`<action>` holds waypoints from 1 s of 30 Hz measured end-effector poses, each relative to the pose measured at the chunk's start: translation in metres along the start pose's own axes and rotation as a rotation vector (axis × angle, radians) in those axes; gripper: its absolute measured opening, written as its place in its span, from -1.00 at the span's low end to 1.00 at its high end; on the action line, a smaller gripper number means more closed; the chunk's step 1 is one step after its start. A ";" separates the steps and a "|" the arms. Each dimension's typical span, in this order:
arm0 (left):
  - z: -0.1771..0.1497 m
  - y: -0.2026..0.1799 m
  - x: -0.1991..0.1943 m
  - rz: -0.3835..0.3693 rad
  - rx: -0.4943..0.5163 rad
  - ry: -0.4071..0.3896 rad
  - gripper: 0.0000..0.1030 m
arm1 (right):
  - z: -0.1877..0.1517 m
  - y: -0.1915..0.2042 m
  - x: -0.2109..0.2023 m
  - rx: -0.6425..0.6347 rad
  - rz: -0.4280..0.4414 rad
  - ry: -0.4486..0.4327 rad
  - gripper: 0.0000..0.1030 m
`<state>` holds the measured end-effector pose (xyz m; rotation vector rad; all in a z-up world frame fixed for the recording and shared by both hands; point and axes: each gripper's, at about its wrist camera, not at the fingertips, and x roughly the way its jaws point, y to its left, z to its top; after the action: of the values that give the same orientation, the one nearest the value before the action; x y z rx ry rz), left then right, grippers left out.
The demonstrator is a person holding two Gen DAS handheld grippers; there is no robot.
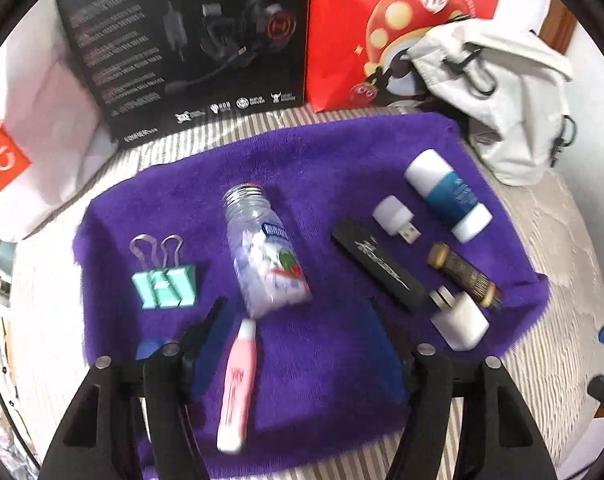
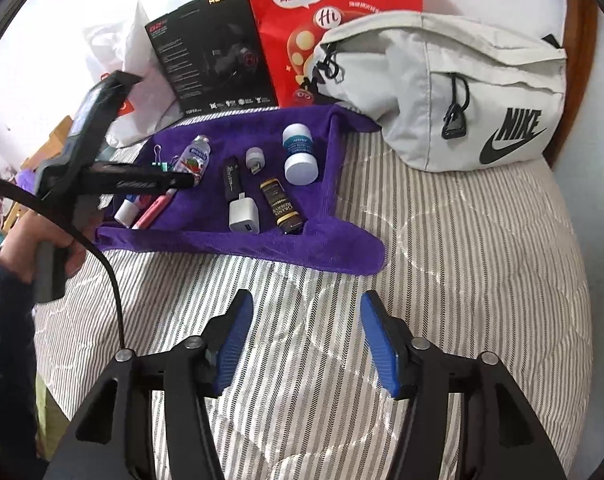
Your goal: Organize rigid objects
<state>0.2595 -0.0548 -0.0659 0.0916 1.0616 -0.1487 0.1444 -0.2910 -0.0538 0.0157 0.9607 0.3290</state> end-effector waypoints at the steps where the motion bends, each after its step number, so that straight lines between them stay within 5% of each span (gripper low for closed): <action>1: -0.006 0.004 -0.010 -0.002 0.000 -0.010 0.41 | 0.000 0.002 -0.002 0.000 -0.006 -0.006 0.16; 10: -0.060 0.015 -0.067 0.049 -0.013 -0.059 0.74 | -0.007 0.032 -0.013 -0.021 -0.020 -0.025 0.27; 13: -0.080 0.019 -0.080 0.066 -0.033 -0.073 0.92 | -0.011 0.042 -0.016 -0.030 -0.035 -0.032 0.53; 22: -0.139 0.023 -0.110 0.102 -0.151 -0.101 1.00 | -0.023 0.068 -0.023 -0.037 -0.050 -0.047 1.00; 30: -0.172 0.020 -0.127 0.107 -0.208 -0.116 1.00 | -0.038 0.087 -0.033 -0.048 -0.089 -0.046 1.00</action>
<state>0.0538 0.0003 -0.0381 -0.0479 0.9491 0.0529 0.0725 -0.2230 -0.0355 -0.0629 0.9044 0.2690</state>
